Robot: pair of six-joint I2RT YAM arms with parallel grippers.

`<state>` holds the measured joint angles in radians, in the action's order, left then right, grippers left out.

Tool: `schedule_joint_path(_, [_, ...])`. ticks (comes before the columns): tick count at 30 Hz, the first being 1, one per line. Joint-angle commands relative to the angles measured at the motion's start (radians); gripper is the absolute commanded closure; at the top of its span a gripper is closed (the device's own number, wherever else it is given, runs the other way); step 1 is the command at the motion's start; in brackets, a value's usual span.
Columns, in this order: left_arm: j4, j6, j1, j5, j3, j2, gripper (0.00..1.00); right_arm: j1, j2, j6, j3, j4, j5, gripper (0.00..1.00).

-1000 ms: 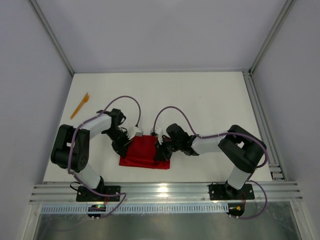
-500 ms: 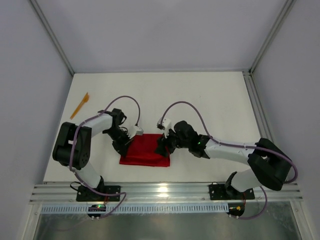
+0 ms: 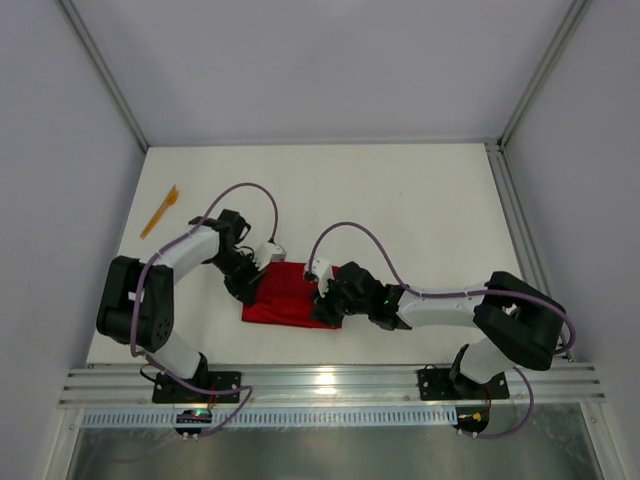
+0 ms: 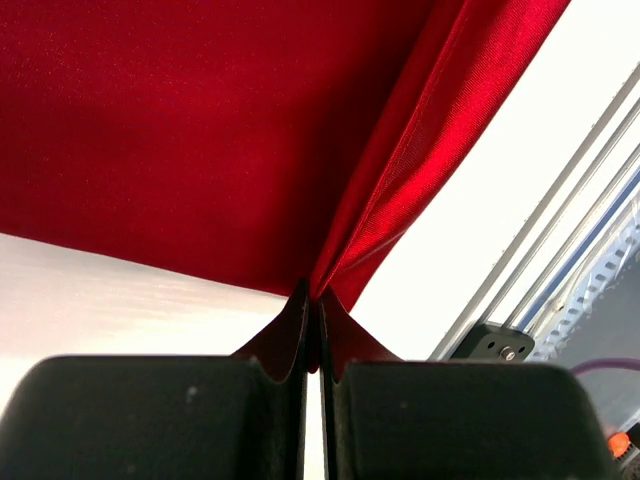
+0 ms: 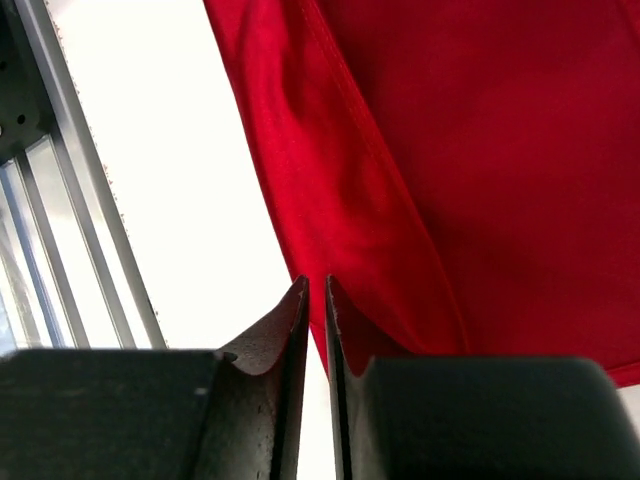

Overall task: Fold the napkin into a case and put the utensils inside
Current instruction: Fold the lower triangle-folded napkin.

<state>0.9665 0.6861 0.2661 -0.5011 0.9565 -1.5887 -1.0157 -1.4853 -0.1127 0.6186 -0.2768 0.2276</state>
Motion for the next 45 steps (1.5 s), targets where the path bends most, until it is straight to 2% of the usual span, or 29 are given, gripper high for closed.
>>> schedule_joint_path(1, [0.0, -0.014, -0.004, -0.024, 0.025, -0.025, 1.0, 0.032, -0.029, -0.08, -0.016, -0.116, 0.022, 0.86])
schedule_joint_path(5, [-0.023, -0.007, -0.005, 0.01, 0.024, -0.059, 1.0, 0.098, -0.01, -0.153, -0.052, -0.165, 0.036, 0.88])
schedule_joint_path(10, [-0.032, -0.011, -0.005, 0.012, 0.053, -0.111, 1.0, 0.109, -0.006, -0.142, -0.03, -0.058, -0.039, 0.83])
schedule_joint_path(17, [-0.04, -0.016, -0.005, 0.016, 0.054, -0.117, 0.94, 0.109, -0.007, -0.128, -0.034, 0.005, -0.085, 0.84])
schedule_joint_path(23, [-0.051, -0.031, -0.005, 0.032, 0.045, -0.1, 0.87, 0.108, 0.028, -0.091, -0.014, 0.071, -0.135, 0.78])
schedule_joint_path(27, [-0.058, -0.062, -0.005, 0.027, 0.047, -0.091, 0.86, 0.076, 0.029, -0.061, 0.012, 0.094, -0.145, 0.79])
schedule_joint_path(30, [-0.06, -0.063, -0.005, 0.024, 0.045, -0.085, 0.87, -0.003, 0.03, -0.013, 0.059, 0.105, -0.165, 0.79])
schedule_joint_path(33, [-0.06, -0.065, -0.005, 0.026, 0.042, -0.085, 0.87, -0.017, 0.004, -0.018, 0.066, 0.035, -0.084, 0.79])
schedule_joint_path(37, [-0.064, -0.072, -0.005, 0.027, 0.039, -0.082, 0.85, -0.015, -0.058, -0.042, 0.05, -0.012, -0.073, 0.8])
schedule_joint_path(40, [-0.075, -0.086, -0.005, 0.041, 0.036, -0.073, 0.76, -0.003, -0.131, -0.065, 0.058, -0.01, -0.044, 0.85])
schedule_joint_path(41, [-0.078, -0.092, -0.005, 0.055, 0.036, -0.068, 0.68, 0.003, -0.147, -0.094, 0.047, -0.022, -0.03, 0.86])
schedule_joint_path(43, [-0.091, -0.121, -0.005, 0.078, 0.036, -0.051, 0.61, 0.017, -0.174, -0.122, 0.033, -0.056, -0.01, 0.88])
schedule_joint_path(45, [-0.1, -0.144, -0.005, 0.095, 0.036, -0.001, 0.58, 0.026, -0.181, -0.137, 0.026, -0.058, 0.007, 0.9])
